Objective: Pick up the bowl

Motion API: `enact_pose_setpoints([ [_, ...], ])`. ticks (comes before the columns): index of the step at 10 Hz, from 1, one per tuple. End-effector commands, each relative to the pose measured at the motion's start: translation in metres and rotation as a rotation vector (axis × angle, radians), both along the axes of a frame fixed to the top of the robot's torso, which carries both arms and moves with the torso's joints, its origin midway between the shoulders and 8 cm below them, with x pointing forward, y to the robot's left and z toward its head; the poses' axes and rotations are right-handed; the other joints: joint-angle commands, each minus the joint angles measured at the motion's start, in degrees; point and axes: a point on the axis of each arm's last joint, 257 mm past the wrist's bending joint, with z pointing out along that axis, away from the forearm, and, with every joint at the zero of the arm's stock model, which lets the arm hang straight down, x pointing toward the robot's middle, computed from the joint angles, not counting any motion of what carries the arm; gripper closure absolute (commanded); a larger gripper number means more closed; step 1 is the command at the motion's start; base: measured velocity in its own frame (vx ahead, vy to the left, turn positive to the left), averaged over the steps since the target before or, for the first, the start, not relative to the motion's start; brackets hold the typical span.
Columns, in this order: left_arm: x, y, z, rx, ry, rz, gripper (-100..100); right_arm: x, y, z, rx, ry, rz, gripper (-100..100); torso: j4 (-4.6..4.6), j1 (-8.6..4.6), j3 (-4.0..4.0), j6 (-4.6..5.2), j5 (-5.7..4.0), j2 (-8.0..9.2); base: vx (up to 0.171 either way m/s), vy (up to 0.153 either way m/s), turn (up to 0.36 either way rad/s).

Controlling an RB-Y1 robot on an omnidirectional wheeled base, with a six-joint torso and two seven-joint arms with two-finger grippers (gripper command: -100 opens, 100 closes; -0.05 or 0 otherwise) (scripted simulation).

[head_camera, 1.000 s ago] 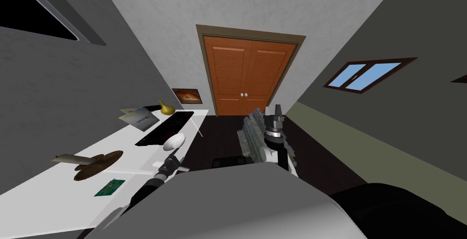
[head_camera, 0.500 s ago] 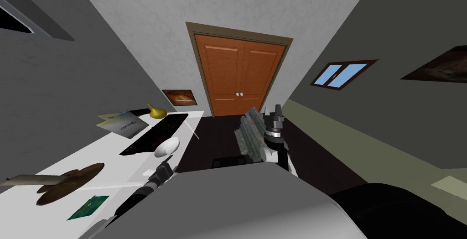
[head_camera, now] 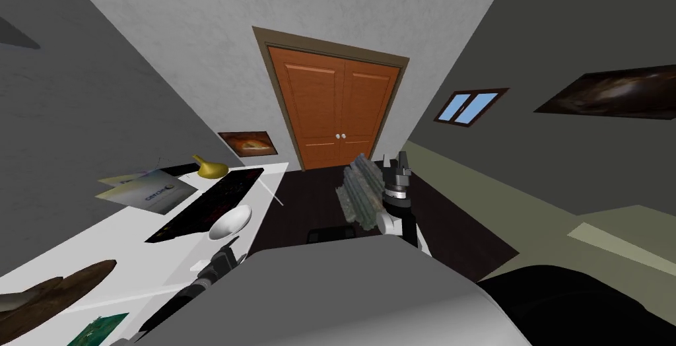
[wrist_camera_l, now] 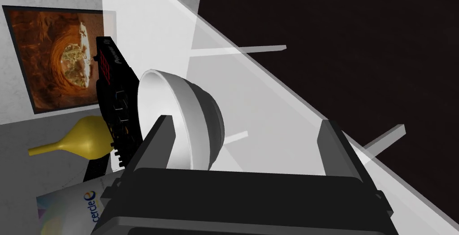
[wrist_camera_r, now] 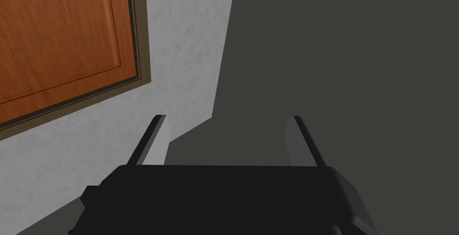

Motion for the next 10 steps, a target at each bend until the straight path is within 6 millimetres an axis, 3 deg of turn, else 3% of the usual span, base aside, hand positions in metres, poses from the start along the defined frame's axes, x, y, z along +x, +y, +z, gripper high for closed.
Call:
enact_pose_setpoints([
  [1, -0.021, 0.023, -0.008, 0.006, 0.059, 0.037, -100, 0.0, 0.0, 0.0, 0.0, 0.0, 0.0, 0, 0.0, 0.0, 0.0, 0.0, 0.0, 0.0, -0.002, -0.011, -0.283],
  [2, -0.023, 0.024, -0.009, 0.008, 0.062, 0.039, -100, 0.0, 0.0, 0.0, 0.0, 0.0, 0.0, 0, 0.0, -0.01, 0.0, 0.07, -0.01, -0.01, -0.003, 0.0, -0.146],
  [4, -0.06, 0.062, -0.018, 0.037, 0.161, 0.095, -100, 0.0, 0.0, 0.0, 0.0, 0.0, 0.0, 0, 0.0, 0.01, 0.0, 0.05, -0.01, -0.01, -0.002, -0.005, -0.281],
  [9, -0.099, 0.102, -0.022, 0.057, 0.25, 0.178, -100, 0.0, 0.0, 0.0, 0.0, 0.0, 0.0, 0, 0.0, 0.02, -0.02, 0.03, 0.0, -0.04, 0.003, 0.002, -0.148],
  [10, -0.116, 0.118, -0.021, 0.072, 0.287, 0.208, -100, 0.0, 0.0, 0.0, 0.0, 0.0, 0.0, 0, -0.01, 0.02, -0.02, 0.0, 0.0, -0.04, 0.008, 0.001, -0.197],
])
